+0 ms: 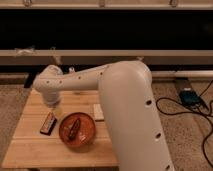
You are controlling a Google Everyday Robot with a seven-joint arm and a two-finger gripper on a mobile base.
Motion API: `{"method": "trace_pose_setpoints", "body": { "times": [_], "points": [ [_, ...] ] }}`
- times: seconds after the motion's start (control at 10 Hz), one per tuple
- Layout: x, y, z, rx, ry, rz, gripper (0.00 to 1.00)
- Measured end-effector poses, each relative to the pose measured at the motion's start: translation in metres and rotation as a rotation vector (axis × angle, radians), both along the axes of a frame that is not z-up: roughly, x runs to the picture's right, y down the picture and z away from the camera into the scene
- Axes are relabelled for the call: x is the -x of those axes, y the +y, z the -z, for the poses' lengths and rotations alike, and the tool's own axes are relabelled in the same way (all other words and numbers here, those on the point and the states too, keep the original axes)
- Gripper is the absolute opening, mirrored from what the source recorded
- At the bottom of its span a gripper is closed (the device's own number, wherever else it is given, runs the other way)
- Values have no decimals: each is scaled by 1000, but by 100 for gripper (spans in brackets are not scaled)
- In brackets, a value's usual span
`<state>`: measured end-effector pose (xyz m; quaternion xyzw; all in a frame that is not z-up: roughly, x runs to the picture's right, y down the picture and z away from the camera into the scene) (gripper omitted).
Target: Place the eraser in the ceramic cup
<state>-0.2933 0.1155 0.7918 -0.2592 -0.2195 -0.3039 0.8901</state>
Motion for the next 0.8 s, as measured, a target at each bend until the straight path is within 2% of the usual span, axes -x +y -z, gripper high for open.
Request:
{"method": "trace_pose_setpoints", "body": {
  "times": [0.4,0.5,0.8],
  "points": [
    [33,15,-10,12,-71,93,80],
    [41,25,-13,26,-87,122,80],
    [54,45,-24,42,-96,188,80]
  ]
}}
